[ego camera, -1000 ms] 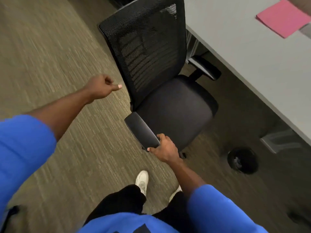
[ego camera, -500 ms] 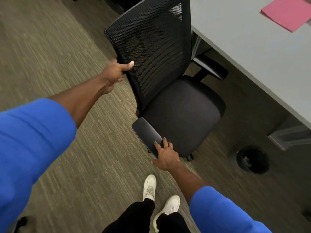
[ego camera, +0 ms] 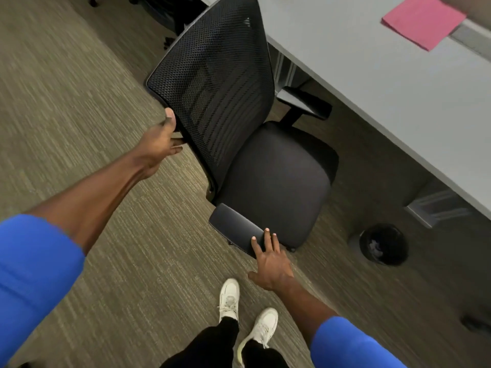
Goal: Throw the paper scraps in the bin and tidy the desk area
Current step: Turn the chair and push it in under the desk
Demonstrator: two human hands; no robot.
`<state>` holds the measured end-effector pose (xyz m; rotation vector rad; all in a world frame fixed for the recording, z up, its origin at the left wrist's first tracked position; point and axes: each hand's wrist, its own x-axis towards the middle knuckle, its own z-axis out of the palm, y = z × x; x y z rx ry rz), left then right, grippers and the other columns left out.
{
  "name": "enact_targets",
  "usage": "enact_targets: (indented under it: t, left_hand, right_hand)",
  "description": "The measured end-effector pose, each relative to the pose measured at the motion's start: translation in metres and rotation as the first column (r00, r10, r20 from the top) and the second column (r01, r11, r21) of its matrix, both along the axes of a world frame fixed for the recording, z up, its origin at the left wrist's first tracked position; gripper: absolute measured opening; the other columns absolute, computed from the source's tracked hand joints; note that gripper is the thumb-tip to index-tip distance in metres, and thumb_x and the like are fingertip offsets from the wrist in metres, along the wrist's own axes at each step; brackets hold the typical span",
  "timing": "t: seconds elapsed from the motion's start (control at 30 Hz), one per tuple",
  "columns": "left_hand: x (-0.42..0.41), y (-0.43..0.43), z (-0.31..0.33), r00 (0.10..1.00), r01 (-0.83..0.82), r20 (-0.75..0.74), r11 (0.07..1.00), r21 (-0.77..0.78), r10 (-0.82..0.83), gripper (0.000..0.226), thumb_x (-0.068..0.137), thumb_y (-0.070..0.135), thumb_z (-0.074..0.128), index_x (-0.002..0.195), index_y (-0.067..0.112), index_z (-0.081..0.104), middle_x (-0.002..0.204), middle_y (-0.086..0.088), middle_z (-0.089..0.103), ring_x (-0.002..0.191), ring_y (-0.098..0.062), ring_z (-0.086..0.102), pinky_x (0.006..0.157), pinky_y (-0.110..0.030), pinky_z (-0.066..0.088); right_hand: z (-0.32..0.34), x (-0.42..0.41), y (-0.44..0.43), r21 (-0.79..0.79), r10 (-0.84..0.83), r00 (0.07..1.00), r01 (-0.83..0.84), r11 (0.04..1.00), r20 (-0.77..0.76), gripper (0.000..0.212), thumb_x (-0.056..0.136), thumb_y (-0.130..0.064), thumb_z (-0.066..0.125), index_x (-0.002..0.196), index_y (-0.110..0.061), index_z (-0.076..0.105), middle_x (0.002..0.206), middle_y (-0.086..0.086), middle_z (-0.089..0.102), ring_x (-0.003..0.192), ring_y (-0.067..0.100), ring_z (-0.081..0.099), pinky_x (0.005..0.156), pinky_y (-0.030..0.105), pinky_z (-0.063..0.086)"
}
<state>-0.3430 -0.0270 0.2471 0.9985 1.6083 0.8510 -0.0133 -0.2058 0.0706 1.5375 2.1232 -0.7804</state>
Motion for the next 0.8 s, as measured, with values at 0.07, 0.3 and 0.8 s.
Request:
enact_targets:
  t: [0.07, 0.3, 0.8]
  left_hand:
    - [0.007, -0.009, -0.004, 0.999, 0.020, 0.026, 1.000, -0.010, -0.020, 0.080, 0.103, 0.073, 0.027, 0.159, 0.018, 0.045, 0.150, 0.001, 0.059, 0.133, -0.026, 0.064, 0.114, -0.047, 0.051]
    - [0.048, -0.039, -0.013, 0.997, 0.009, 0.081, 1.000, -0.022, -0.007, 0.081, 0.103, 0.071, 0.028, 0.159, 0.015, 0.043, 0.157, -0.001, 0.056, 0.135, -0.026, 0.063, 0.117, -0.047, 0.050]
    - [0.170, -0.096, -0.024, 0.991, -0.037, 0.132, 0.998, 0.055, 0.030, 0.058, 0.084, 0.085, 0.051, 0.119, 0.043, 0.070, 0.120, 0.022, 0.076, 0.124, -0.016, 0.072, 0.108, -0.039, 0.058]
  right_hand:
    - [0.000, 0.012, -0.006, 0.018, -0.012, 1.000, 0.012, 1.000, 0.022, 0.113, 0.087, -0.063, 0.066, 0.167, -0.021, -0.001, 0.172, 0.023, -0.020, 0.161, 0.043, -0.014, 0.130, 0.057, 0.017]
    - [0.005, 0.050, -0.011, 0.033, -0.122, 0.991, 0.120, 0.992, 0.061, 0.119, 0.080, -0.072, 0.069, 0.165, -0.015, 0.008, 0.172, 0.025, -0.015, 0.161, 0.048, -0.011, 0.129, 0.061, 0.018]
    - [0.011, 0.168, -0.011, -0.023, -0.249, 0.957, 0.255, 0.967, 0.145, 0.123, 0.088, -0.058, 0.071, 0.165, -0.014, -0.013, 0.168, 0.032, -0.023, 0.157, 0.054, -0.017, 0.128, 0.067, 0.012]
